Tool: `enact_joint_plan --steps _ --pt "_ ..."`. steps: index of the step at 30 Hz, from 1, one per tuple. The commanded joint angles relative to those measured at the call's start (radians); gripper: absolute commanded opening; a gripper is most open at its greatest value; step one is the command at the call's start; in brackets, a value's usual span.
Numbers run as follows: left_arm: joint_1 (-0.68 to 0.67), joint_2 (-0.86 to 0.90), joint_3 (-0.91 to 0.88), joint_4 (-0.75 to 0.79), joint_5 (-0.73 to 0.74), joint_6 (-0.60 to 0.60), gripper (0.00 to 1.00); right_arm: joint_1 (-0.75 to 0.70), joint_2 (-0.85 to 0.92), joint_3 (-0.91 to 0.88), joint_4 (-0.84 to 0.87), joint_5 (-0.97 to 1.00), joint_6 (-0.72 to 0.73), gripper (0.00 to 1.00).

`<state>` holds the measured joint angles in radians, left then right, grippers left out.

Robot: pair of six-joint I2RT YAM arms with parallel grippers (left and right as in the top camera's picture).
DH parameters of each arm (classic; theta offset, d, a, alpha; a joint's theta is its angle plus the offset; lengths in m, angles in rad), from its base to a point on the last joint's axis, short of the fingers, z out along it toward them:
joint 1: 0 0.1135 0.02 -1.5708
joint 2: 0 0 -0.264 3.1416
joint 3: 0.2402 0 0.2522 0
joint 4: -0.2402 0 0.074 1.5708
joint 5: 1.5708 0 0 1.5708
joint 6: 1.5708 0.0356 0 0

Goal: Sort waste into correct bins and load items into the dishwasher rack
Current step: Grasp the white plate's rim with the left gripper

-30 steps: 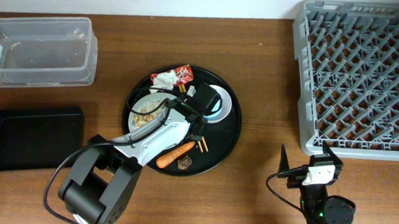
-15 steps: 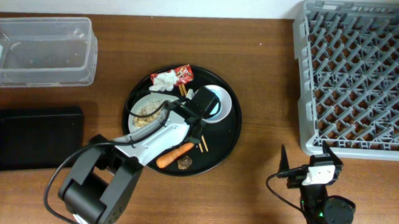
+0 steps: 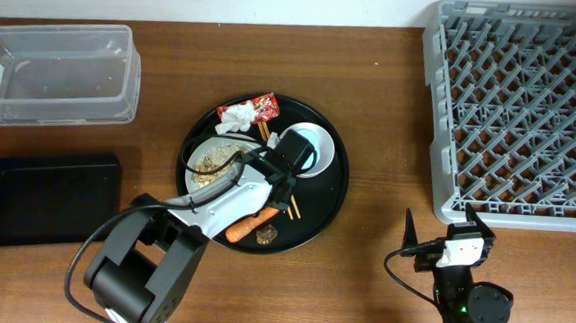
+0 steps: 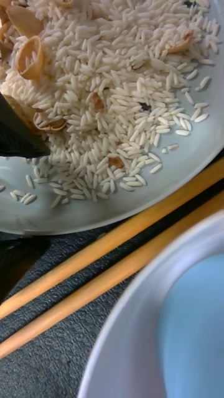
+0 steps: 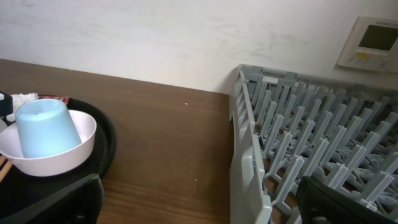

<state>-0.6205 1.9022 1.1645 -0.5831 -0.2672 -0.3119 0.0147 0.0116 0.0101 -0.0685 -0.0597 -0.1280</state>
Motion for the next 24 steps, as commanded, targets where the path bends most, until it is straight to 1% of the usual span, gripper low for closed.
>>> enact_joint_plan --steps 1,4,7,12,24 --pt "0.001 0.017 -0.006 0.004 -0.01 -0.01 0.39 -0.003 -0.006 -0.005 -0.007 0.009 0.005 0.98" --pt "0.001 0.017 -0.006 0.013 -0.011 -0.009 0.36 -0.003 -0.006 -0.005 -0.007 0.009 0.005 0.98" --pt "0.001 0.017 -0.006 0.026 -0.014 -0.009 0.31 -0.003 -0.006 -0.005 -0.007 0.009 0.005 0.98" --pt "0.0 0.017 -0.006 0.016 0.017 -0.01 0.3 -0.003 -0.006 -0.005 -0.007 0.009 0.005 0.98" --pt "-0.018 0.017 -0.006 0.008 0.024 -0.01 0.21 -0.003 -0.006 -0.005 -0.007 0.009 0.005 0.98"
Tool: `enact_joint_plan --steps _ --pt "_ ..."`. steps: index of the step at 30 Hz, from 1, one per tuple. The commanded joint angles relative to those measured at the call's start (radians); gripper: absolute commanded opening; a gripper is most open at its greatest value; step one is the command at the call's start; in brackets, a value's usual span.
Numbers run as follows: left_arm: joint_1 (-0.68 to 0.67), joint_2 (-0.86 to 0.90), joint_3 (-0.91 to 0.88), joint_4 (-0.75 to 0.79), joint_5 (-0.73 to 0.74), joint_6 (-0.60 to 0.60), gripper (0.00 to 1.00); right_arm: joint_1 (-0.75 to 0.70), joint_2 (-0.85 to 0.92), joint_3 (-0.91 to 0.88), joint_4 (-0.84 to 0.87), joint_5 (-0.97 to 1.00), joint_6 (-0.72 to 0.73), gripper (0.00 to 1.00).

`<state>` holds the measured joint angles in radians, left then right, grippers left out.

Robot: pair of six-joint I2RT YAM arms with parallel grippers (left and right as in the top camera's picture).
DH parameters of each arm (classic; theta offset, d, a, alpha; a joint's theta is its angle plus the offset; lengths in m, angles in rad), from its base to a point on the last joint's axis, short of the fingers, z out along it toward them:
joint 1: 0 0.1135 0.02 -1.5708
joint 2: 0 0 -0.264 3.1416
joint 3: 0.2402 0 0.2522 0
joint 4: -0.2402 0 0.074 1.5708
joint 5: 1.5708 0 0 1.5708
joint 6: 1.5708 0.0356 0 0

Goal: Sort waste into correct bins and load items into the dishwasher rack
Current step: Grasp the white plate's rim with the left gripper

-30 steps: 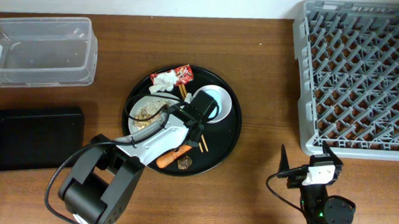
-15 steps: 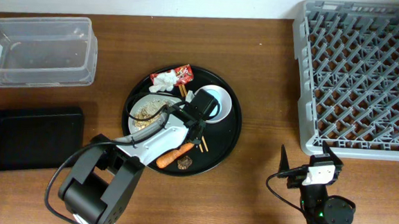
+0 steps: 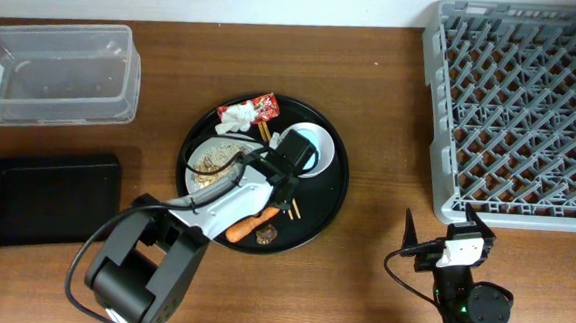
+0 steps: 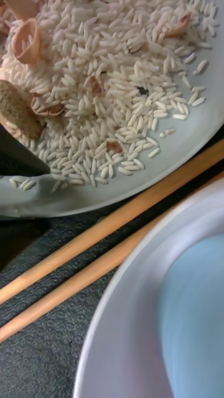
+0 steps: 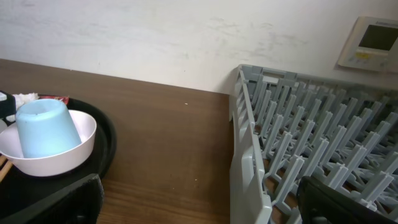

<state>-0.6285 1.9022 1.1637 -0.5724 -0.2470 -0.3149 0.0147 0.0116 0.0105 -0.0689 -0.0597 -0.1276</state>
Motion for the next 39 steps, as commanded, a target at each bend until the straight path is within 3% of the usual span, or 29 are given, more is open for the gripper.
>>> enact_joint_plan --steps 1,14,18,30,39 --pt "-0.01 0.017 -0.006 -0.003 0.004 -0.006 0.19 -0.003 -0.006 -0.005 -0.006 0.009 0.005 0.98" --pt "-0.013 0.017 -0.006 -0.012 -0.044 -0.006 0.11 -0.003 -0.006 -0.005 -0.006 0.009 0.005 0.98" --pt "-0.013 0.017 -0.006 -0.012 -0.046 -0.006 0.01 -0.003 -0.006 -0.005 -0.006 0.009 0.005 0.98" --pt "-0.013 0.016 -0.005 -0.018 -0.051 0.044 0.0 -0.003 -0.006 -0.005 -0.006 0.009 0.005 0.98" --pt "-0.016 0.016 0.046 -0.11 -0.171 0.043 0.0 -0.003 -0.006 -0.005 -0.006 0.009 0.005 0.98"
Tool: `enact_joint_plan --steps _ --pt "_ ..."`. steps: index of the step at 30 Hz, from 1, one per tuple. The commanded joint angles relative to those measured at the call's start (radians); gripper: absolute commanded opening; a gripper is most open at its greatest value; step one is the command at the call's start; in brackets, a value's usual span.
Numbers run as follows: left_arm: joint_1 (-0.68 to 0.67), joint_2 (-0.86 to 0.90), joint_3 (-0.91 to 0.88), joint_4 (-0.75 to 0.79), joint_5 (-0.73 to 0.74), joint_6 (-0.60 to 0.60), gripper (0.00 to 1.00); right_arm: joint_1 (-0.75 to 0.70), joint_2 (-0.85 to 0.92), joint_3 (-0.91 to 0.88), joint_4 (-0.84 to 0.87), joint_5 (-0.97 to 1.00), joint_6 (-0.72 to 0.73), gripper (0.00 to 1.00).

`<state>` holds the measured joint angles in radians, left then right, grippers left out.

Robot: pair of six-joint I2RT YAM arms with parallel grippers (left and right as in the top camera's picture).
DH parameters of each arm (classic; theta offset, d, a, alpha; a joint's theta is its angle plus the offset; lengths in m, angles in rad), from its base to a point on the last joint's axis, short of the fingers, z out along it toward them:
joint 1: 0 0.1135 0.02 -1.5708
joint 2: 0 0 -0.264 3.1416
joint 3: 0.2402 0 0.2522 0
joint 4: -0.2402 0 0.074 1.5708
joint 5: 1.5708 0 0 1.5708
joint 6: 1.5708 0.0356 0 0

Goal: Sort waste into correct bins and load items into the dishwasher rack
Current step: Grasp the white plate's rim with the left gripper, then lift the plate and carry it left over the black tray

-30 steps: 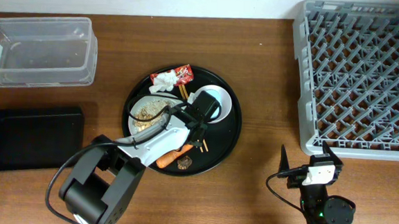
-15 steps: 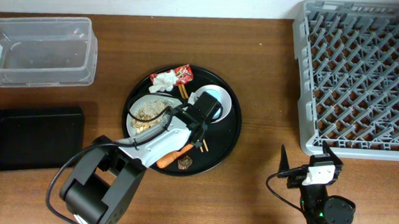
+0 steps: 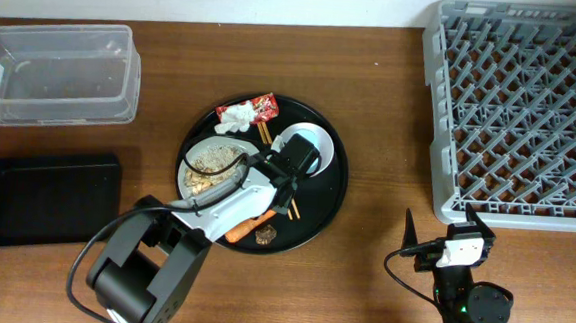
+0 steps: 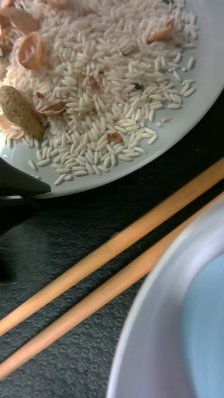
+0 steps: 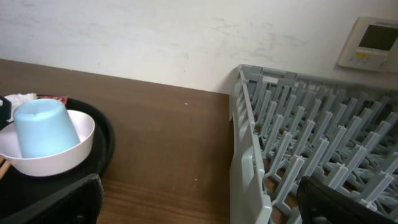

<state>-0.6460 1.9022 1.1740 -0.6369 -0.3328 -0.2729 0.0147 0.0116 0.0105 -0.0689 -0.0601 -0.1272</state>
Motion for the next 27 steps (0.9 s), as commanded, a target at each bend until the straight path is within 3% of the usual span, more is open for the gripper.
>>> enact_joint_plan --steps 1,16,27 --pt "-0.002 0.016 0.047 -0.059 -0.095 0.001 0.0 -0.003 -0.006 -0.005 -0.006 0.009 0.004 0.98" --pt "-0.028 0.016 0.138 -0.19 -0.166 -0.003 0.0 -0.003 -0.006 -0.005 -0.006 0.009 0.004 0.98" --pt "-0.034 0.016 0.232 -0.369 -0.188 -0.039 0.0 -0.003 -0.006 -0.005 -0.006 0.009 0.004 0.98"
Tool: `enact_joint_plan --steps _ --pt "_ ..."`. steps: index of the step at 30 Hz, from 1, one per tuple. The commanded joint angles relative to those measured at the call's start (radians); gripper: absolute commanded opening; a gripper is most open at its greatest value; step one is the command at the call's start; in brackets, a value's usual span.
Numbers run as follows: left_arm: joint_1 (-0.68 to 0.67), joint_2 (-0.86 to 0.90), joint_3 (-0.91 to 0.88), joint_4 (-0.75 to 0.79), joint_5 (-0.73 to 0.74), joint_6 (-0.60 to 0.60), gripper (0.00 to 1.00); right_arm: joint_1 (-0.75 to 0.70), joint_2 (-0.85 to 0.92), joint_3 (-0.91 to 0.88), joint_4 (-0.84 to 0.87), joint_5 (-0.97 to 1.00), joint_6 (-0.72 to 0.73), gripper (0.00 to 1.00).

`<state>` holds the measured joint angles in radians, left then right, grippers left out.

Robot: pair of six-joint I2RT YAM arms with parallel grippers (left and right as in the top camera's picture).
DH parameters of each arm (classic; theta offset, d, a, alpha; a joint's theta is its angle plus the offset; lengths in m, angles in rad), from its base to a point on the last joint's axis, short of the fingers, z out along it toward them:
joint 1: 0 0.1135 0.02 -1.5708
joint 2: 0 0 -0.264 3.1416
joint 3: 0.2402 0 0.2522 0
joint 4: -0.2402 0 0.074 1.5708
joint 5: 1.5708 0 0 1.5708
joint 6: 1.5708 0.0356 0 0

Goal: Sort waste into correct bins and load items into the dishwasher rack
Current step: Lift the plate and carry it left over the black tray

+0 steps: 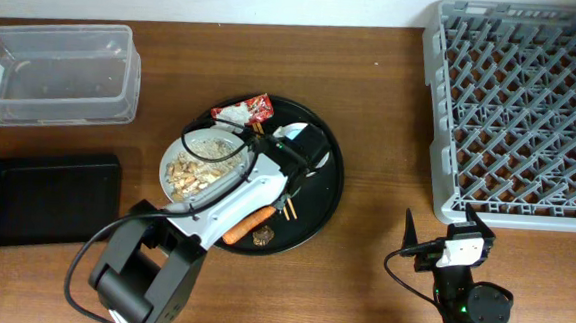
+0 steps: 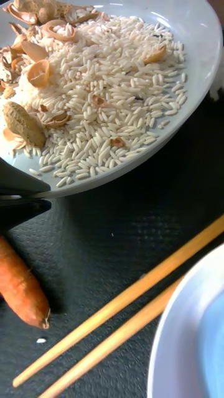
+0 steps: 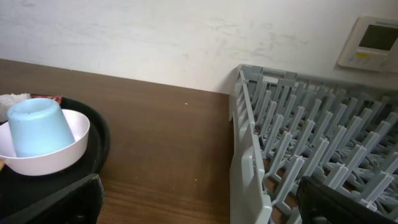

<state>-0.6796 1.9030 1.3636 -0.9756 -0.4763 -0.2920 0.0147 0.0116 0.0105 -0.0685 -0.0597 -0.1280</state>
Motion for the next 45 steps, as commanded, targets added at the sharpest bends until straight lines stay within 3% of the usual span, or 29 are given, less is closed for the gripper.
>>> enact_joint_plan --steps 1,11,29,37,45 --pt "0.002 0.013 0.049 -0.056 -0.045 -0.045 0.0 -0.003 -0.006 -0.005 -0.007 0.009 0.005 0.98" --pt "0.061 -0.056 0.049 -0.102 -0.041 -0.105 0.0 -0.003 -0.006 -0.005 -0.007 0.009 0.005 0.98" --pt "0.371 -0.148 0.049 -0.099 -0.021 -0.134 0.0 -0.003 -0.006 -0.005 -0.007 0.009 0.005 0.98" --pt "0.616 -0.148 0.049 -0.008 0.056 -0.117 0.0 -0.003 -0.006 -0.005 -0.007 0.009 0.005 0.98" --pt "0.766 -0.148 0.049 0.127 0.127 -0.076 0.0 -0.003 -0.006 -0.005 -0.007 0.009 0.005 0.98"
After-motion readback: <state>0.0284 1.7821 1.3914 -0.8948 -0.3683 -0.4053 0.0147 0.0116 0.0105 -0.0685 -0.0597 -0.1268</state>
